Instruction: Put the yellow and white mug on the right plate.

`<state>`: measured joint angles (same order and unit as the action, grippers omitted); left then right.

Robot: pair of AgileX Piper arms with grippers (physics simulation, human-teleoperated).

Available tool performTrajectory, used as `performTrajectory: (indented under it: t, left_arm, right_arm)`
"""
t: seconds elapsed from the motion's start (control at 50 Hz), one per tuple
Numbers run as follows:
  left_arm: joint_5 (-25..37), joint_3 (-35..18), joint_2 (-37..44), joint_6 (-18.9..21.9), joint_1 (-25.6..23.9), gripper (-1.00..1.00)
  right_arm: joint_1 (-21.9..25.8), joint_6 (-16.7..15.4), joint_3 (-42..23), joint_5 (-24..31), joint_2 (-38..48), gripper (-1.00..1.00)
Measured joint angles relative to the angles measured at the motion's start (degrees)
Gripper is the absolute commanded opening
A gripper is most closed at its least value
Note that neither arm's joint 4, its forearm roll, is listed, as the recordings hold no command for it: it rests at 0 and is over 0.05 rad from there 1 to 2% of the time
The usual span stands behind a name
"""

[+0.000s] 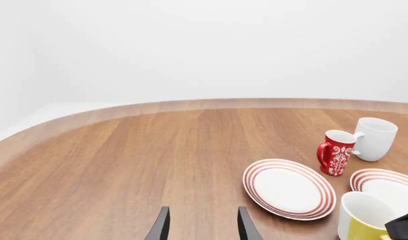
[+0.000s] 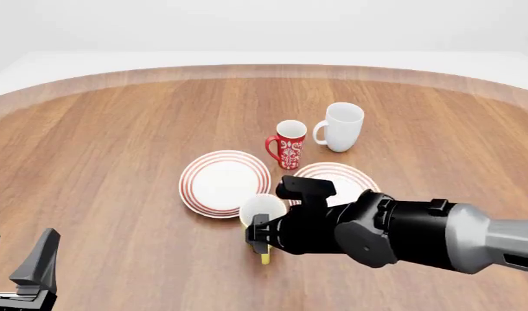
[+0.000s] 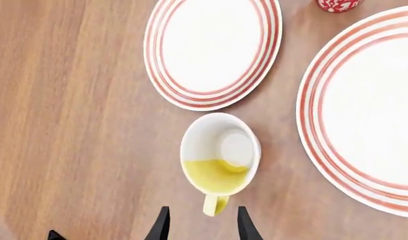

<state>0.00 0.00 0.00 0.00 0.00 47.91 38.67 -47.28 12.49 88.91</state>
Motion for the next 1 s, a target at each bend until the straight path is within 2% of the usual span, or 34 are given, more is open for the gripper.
performTrajectory:
  t: [0.32, 1.0]
  left_arm:
    - [0.0, 0.0, 0.0, 0.0, 0.0, 1.00]
    - [0.0, 0.0, 0.0, 0.0, 0.0, 1.00]
  right_arm:
    - [0.0, 1.1, 1.1, -2.4, 1.9, 1.00]
    - [2.2, 6.2, 5.4, -12.5, 7.9, 1.00]
